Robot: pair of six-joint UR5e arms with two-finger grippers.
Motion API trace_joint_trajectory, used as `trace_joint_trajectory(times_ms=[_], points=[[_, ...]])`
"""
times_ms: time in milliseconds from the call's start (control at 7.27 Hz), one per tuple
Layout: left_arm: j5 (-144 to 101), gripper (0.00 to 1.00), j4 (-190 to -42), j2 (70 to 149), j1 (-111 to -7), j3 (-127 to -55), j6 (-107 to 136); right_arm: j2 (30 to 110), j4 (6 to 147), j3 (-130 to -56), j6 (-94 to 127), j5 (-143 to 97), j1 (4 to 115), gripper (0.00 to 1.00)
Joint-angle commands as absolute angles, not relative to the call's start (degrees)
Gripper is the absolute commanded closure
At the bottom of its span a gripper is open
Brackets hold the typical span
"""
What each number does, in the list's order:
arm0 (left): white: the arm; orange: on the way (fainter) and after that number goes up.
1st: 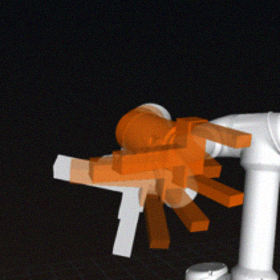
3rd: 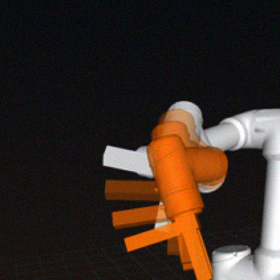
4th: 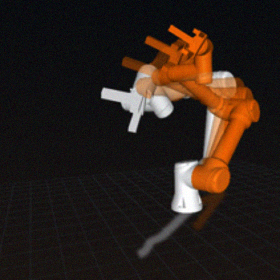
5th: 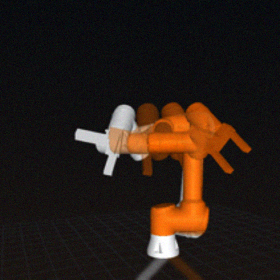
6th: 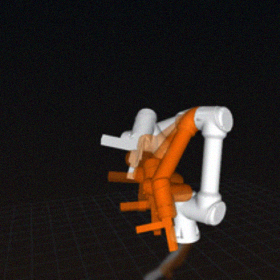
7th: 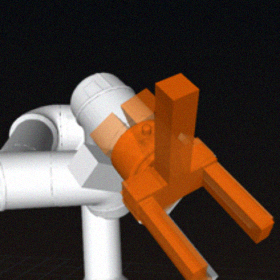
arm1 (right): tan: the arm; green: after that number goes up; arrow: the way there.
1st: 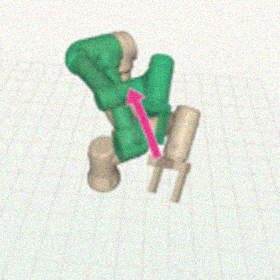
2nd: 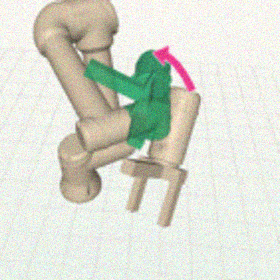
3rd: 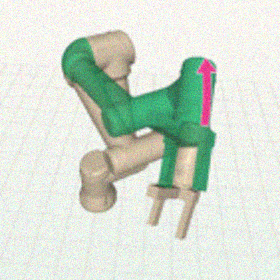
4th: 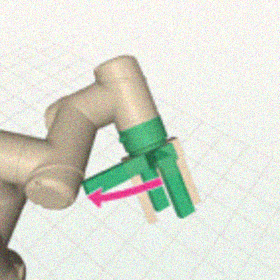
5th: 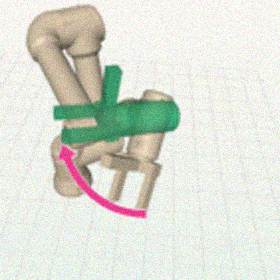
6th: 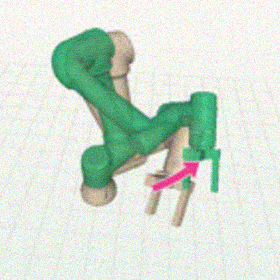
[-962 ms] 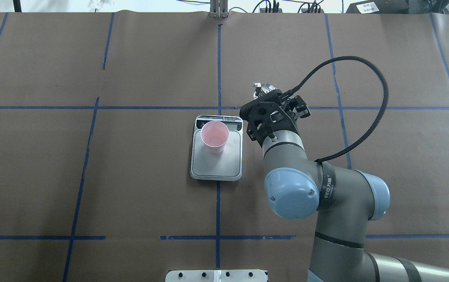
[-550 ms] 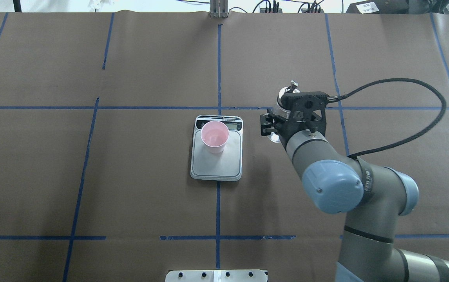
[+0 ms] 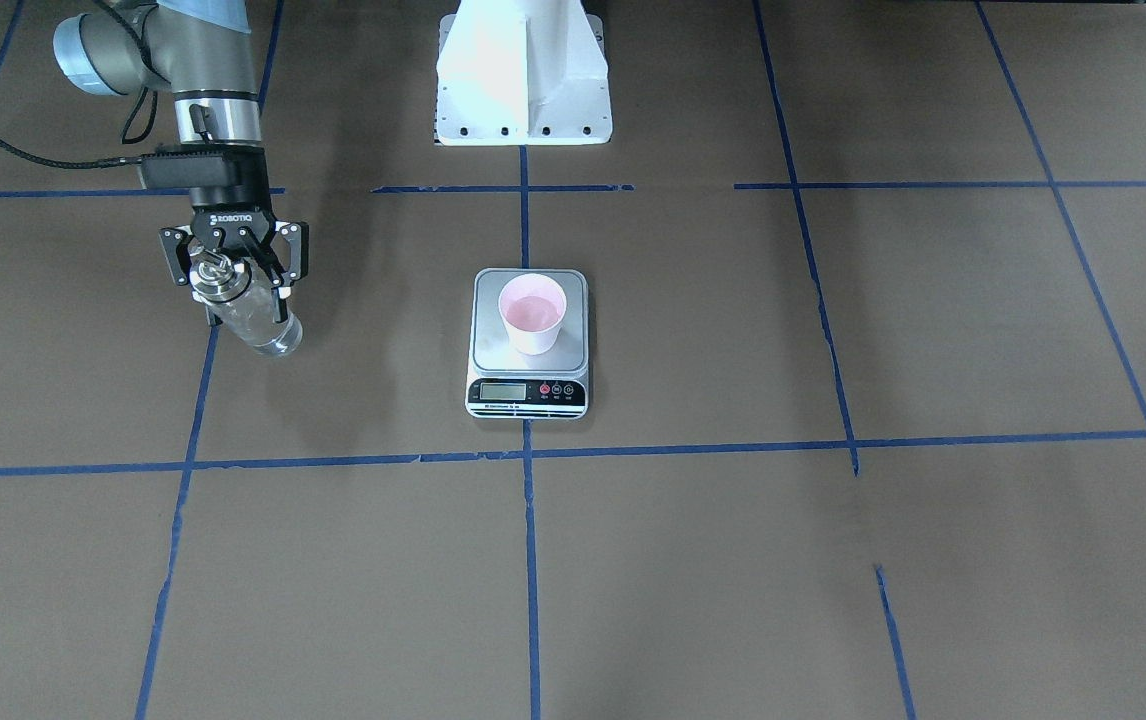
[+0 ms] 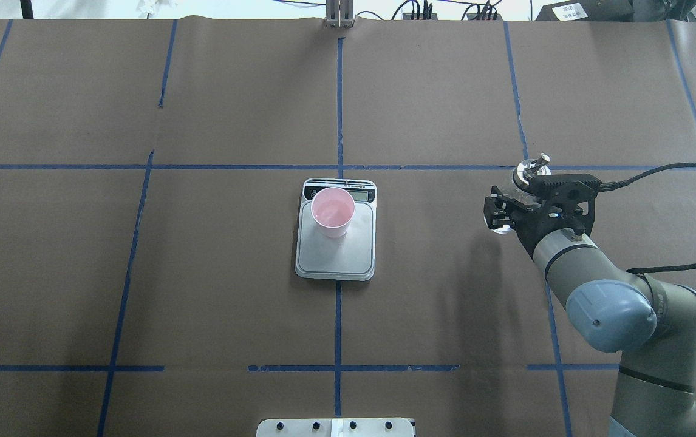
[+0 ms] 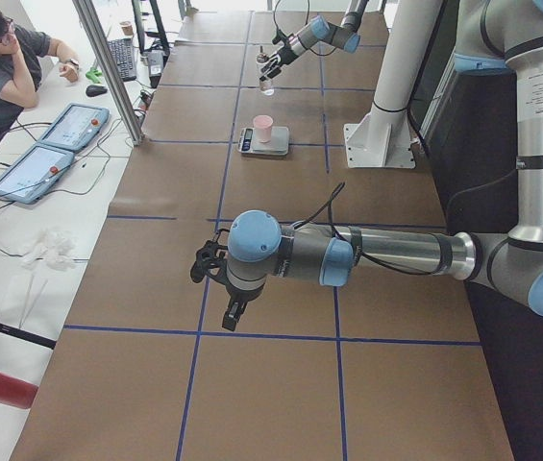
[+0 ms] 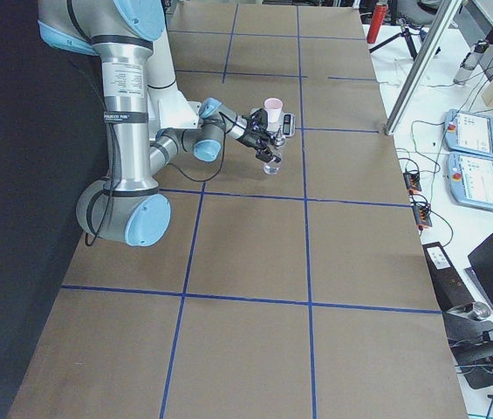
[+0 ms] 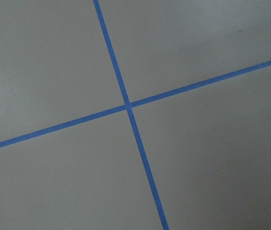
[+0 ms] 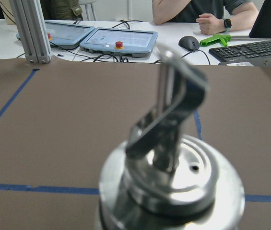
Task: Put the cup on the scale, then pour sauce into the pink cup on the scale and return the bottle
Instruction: 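Lower the glass bottle onto the table with the right gripper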
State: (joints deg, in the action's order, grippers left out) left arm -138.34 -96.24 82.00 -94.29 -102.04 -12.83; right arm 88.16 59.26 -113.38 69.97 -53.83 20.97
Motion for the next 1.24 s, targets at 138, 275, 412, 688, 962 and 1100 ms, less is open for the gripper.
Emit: trace_joint_trajectory(times_ms=[138, 275, 412, 688, 962, 1100], points=[[-138.3, 0.00, -96.2, 82.0, -94.3, -102.0, -12.8, 89.5, 58.9, -112.4, 70.6, -50.8, 20.4, 1.00], [-138.3, 0.00, -96.2, 82.0, -94.2, -102.0, -12.8, 88.9, 58.9, -111.5, 70.6, -50.7, 20.0, 1.00], [-138.3, 0.00, -96.2, 82.0, -94.2, -102.0, -12.8, 88.9, 58.9, -111.3, 70.7, -50.8, 19.9, 1.00], [-138.3, 0.00, -96.2, 82.0, -94.2, -102.0, -12.8, 88.9, 58.3, -110.5, 70.7, -50.9, 19.7, 1.00], [-138.3, 0.00, -96.2, 82.0, -94.3, -101.9, -12.7, 89.3, 52.5, -107.2, 69.8, -51.0, 19.8, 1.00], [-138.3, 0.00, -96.2, 82.0, -94.2, -101.9, -12.8, 89.5, 52.4, -106.4, 69.8, -50.9, 19.8, 1.00]])
